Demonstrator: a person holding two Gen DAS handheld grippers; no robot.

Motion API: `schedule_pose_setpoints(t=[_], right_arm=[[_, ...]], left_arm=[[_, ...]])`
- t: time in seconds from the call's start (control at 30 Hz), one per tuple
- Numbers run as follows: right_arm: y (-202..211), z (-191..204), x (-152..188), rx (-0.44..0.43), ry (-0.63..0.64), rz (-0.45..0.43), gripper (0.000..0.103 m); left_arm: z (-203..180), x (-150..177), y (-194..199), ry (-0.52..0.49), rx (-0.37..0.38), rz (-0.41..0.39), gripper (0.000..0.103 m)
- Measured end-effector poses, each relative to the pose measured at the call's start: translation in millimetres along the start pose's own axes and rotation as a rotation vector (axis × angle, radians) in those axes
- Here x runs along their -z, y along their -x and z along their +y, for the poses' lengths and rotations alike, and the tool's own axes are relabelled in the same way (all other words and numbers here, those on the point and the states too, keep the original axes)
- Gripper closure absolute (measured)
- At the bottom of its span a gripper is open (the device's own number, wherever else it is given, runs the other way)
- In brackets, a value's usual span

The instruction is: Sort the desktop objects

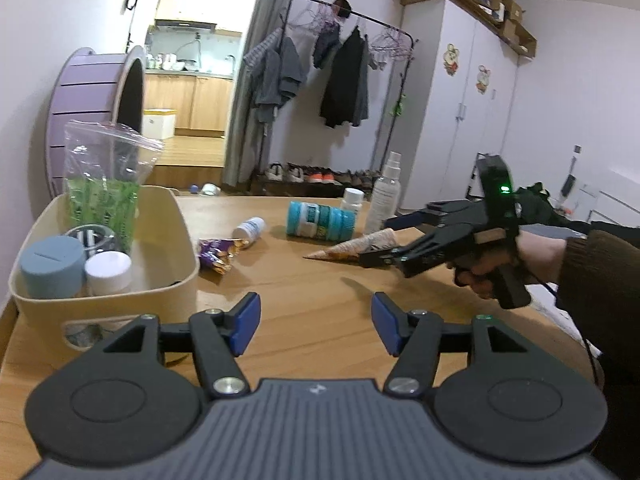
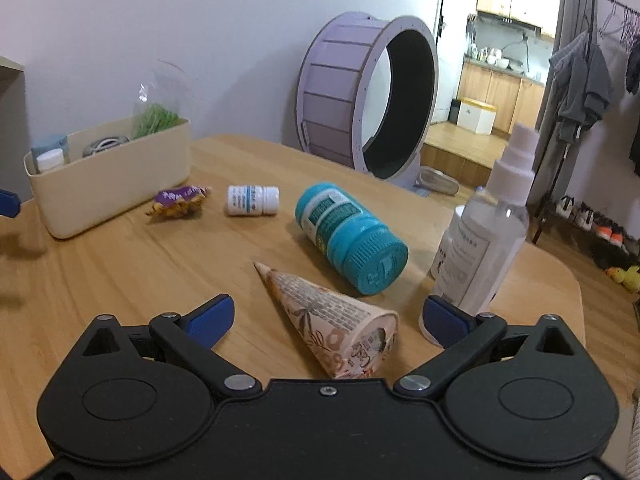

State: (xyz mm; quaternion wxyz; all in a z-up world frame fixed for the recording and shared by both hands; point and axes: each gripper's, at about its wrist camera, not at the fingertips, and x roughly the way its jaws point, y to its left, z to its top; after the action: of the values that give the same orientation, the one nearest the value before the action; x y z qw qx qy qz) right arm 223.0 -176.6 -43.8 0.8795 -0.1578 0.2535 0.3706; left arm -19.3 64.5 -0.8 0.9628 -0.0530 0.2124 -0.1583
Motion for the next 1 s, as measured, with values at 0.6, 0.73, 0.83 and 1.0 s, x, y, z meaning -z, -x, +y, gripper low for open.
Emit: schedule_pose_setpoints(t=[0.6, 0.73, 0.83, 1.0], right_arm=[[39.9, 28.8, 18.2, -0.357, 0.032, 0.095, 0.054], [60.0, 54.3, 25.3, -0.517, 0.12, 0.119, 0.054], [69.4, 72.2, 27.2, -0.561, 0.179, 0.119, 0.052], [82.5, 78.6, 23.4, -0.543, 0.185, 0.099, 0.024]], left_arm=[[-2.4, 1.3, -0.5, 0.003, 0.032, 0.019, 0.04], [-7.9, 5.7, -4.0, -0.035, 0.054, 0.055, 0.039], [-14.5, 9.8, -6.6, -0.072, 0.089, 0.081, 0.039], [-22.5, 16.8, -10.0, -0.117, 0.144, 0.111, 0.039]])
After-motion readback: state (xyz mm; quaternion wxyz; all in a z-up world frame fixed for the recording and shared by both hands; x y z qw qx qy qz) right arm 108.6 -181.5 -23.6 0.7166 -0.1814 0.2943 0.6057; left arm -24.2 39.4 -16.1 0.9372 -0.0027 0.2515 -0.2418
